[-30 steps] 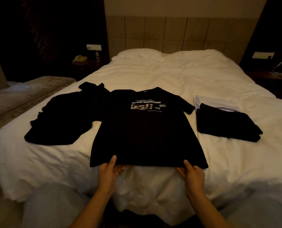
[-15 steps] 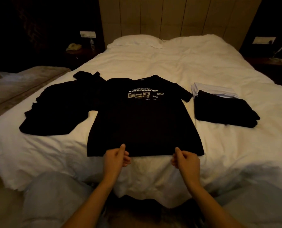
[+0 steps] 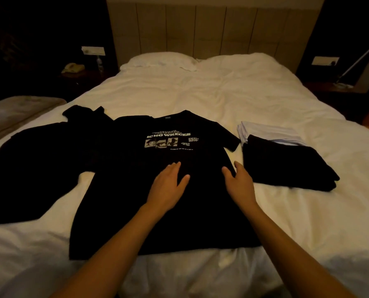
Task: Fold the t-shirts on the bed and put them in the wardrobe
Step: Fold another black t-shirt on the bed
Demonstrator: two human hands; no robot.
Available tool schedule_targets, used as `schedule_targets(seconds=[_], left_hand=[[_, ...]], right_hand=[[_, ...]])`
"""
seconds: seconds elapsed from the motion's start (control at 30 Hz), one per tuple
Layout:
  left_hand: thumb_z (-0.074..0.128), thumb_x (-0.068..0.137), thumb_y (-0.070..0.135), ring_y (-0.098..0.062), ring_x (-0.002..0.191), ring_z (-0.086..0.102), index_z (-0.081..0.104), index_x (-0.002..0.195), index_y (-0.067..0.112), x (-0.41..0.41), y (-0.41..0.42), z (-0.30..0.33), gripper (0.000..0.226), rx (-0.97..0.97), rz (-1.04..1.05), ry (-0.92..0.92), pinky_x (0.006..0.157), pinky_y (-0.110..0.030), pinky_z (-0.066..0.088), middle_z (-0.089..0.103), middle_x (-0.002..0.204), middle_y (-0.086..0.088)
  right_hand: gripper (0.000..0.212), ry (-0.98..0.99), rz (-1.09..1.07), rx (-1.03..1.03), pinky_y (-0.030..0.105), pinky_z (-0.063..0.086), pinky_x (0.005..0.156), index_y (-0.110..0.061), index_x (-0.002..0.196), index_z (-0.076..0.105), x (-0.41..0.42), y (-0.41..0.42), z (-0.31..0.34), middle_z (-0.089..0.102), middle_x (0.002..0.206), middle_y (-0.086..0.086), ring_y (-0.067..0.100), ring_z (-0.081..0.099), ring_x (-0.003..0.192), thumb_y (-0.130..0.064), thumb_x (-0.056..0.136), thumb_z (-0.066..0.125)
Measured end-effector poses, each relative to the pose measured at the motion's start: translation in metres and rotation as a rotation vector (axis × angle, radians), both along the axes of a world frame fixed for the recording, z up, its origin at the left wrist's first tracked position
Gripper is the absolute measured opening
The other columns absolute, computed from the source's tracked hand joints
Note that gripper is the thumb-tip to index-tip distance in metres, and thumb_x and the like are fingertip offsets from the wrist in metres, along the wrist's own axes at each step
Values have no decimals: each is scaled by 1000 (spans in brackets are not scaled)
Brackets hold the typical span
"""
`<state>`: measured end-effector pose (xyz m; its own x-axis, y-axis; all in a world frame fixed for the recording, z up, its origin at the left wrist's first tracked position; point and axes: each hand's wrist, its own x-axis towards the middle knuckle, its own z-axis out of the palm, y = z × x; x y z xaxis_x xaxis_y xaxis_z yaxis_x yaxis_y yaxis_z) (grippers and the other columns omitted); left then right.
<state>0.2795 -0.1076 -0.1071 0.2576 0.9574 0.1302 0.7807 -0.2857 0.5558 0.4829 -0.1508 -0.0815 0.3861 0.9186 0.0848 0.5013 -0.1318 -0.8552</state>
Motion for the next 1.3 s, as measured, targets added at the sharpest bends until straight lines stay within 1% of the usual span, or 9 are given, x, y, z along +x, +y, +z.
schedule_targets(seconds=[0.17, 0.27, 0.37, 0.53, 0.63, 0.83, 1.0, 1.13, 1.3], left_hand=[[31, 101, 56, -19, 150, 12, 15, 157, 20, 28, 84, -20, 68, -81, -95, 183, 120, -36, 9, 16, 163, -5], [29, 102, 56, -19, 151, 10, 15, 157, 21, 44, 126, -29, 67, -59, -130, 225, 120, -35, 5, 15, 163, -5], [27, 102, 56, -19, 151, 9, 18, 156, 20, 54, 162, -38, 66, -16, -113, 230, 120, -36, 3, 17, 163, -5], [25, 102, 56, -19, 151, 9, 19, 156, 19, 62, 204, -48, 66, 34, -79, 220, 121, -35, 2, 16, 163, -6], [26, 103, 54, -17, 150, 11, 22, 156, 18, 66, 222, -49, 64, 68, -58, 217, 121, -35, 3, 19, 162, -5], [27, 103, 54, -20, 150, 14, 25, 155, 18, 80, 248, -41, 63, 64, -44, 165, 122, -40, 10, 21, 162, -6], [25, 104, 49, -19, 150, 15, 25, 154, 18, 105, 267, -24, 59, 80, -109, 82, 121, -38, 9, 23, 161, -5], [25, 104, 48, -17, 150, 15, 22, 155, 20, 133, 279, -14, 58, 93, -176, 66, 120, -34, 9, 21, 162, -4], [23, 104, 50, -23, 150, 17, 21, 156, 23, 149, 290, -28, 58, 59, -147, 169, 120, -41, 11, 21, 162, -6]], right_hand=[[58, 277, -149, -174, 35, 41, 95, 1, 139, 45, 29, 93, -23, 51, 138, 19, 34, 51, 124, -39, 98, 50], [49, 594, -214, -130, 30, 48, 73, -2, 129, 54, 46, 146, -36, 62, 119, 15, 29, 61, 105, -35, 93, 60], [34, 940, -283, -101, 31, 49, 60, -18, 115, 53, 62, 195, -45, 66, 99, 9, 24, 63, 79, -30, 88, 69], [64, 1179, -285, -4, 33, 57, 55, -17, 139, 50, 83, 264, -64, 67, 120, 9, 29, 70, 97, -20, 81, 77], [55, 1243, -262, -42, 35, 57, 55, -12, 135, 53, 90, 292, -66, 68, 120, 11, 30, 69, 100, -19, 85, 75], [52, 1118, -236, -61, 42, 59, 68, -8, 118, 65, 99, 333, -57, 72, 105, 11, 32, 71, 91, -26, 73, 84], [38, 603, -305, 115, 42, 53, 92, -1, 109, 60, 112, 332, 14, 62, 99, 11, 31, 64, 100, -20, 81, 78], [16, 346, -220, 239, 37, 54, 85, -10, 85, 64, 150, 329, 44, 65, 81, 3, 27, 66, 91, -18, 81, 78], [15, 422, -150, 110, 32, 50, 66, -14, 73, 64, 194, 317, 30, 64, 84, 10, 27, 61, 81, -8, 82, 75]])
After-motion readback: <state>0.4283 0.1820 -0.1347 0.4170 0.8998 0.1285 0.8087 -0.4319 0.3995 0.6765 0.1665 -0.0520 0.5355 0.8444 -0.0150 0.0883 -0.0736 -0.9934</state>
